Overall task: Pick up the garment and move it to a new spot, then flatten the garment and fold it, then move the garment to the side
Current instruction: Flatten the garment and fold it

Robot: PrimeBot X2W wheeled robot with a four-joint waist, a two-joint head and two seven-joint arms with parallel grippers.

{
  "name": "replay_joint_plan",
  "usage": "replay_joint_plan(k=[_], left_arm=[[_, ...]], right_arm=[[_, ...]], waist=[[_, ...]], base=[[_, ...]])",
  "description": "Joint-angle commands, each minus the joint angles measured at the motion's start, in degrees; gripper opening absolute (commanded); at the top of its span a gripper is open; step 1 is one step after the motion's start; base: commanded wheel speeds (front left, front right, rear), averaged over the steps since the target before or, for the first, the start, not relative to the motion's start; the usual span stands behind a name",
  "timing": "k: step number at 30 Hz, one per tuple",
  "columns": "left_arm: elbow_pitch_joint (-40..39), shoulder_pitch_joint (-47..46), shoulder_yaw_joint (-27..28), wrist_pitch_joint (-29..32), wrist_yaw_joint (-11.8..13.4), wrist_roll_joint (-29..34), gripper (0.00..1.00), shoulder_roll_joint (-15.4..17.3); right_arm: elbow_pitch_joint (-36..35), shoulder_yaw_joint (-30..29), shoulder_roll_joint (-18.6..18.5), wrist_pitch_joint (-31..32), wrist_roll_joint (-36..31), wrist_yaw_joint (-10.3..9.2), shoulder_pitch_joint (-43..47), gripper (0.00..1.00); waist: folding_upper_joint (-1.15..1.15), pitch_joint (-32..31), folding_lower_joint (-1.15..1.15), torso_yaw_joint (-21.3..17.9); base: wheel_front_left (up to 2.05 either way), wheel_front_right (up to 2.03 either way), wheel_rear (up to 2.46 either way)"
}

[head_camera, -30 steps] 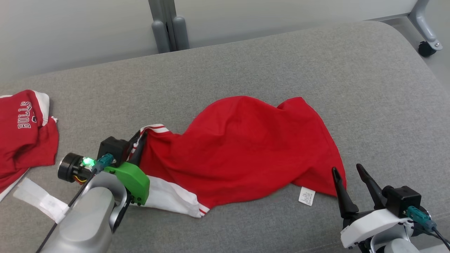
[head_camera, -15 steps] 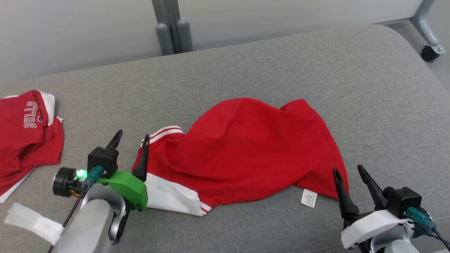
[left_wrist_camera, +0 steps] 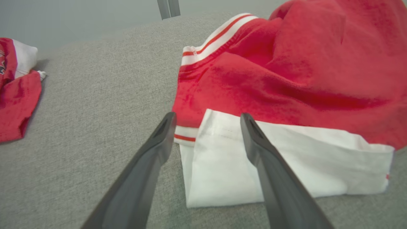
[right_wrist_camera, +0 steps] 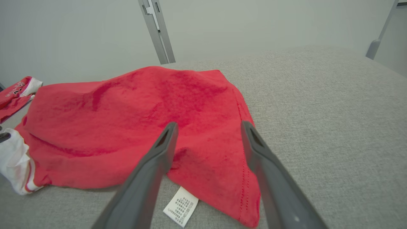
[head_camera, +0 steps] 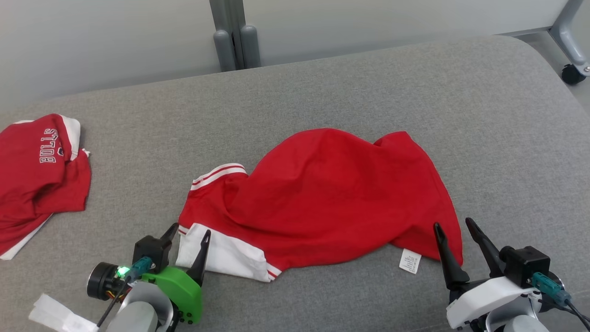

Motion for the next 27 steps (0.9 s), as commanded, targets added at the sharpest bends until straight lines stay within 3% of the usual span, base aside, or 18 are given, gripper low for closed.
replay_joint_plan(k=[1,4,5,6,7,15,22,27], left_arm=[[1.03,-1.31,-0.09,-0.06,-0.49,0.58,1.00,-0.29],[3.32,-2.27,-0.43,-0.05,-1.00,0.74,1.00,-0.72],[4.18,-2.54,-0.50,-0.05,-1.19,0.52,0.89,-0.98],[4.72,-2.87,-0.50,-0.05,-1.35,0.38,0.32,-1.18],[5.06,-3.27,-0.43,-0.05,-1.52,0.31,0.00,-1.34],[3.29,-1.66,0.34,-0.06,-1.64,1.77,0.00,-1.66],[-5.47,5.45,1.50,-0.05,-1.76,2.96,0.00,-0.24],[-11.65,13.06,3.25,-0.05,0.41,1.93,0.00,0.76]], right_arm=[[-0.07,-0.03,-0.11,-0.19,0.27,-0.02,-0.39,1.00],[-0.05,-0.01,-0.32,-0.19,0.36,-0.02,-0.76,1.00],[-0.02,-0.07,-0.37,-0.19,0.38,-0.02,-0.87,1.00],[-0.01,-0.13,-0.41,-0.19,0.40,-0.02,-0.87,1.00],[0.00,-0.21,-0.42,-0.19,0.42,-0.02,-0.88,1.00],[0.11,-1.23,0.18,-0.19,0.06,-0.02,0.39,1.00],[-0.19,-1.67,0.64,-0.19,-0.09,-0.02,1.29,1.00],[-0.22,-2.09,0.93,-0.18,-0.32,-0.02,1.78,1.00]], waist=[[0.00,0.57,0.00,-0.44],[0.00,1.08,0.00,-0.95],[0.00,1.21,0.00,-1.16],[0.00,1.27,0.00,-1.27],[0.00,1.34,0.00,-1.38],[0.00,0.63,0.00,-0.38],[0.00,-0.25,0.00,1.93],[0.00,-0.62,0.00,3.50]], base=[[0.00,0.00,0.00],[0.00,0.00,0.00],[0.00,0.00,0.00],[0.00,0.00,0.00],[0.00,0.00,0.00],[0.00,0.00,0.00],[0.00,0.00,0.00],[0.00,0.00,0.00]])
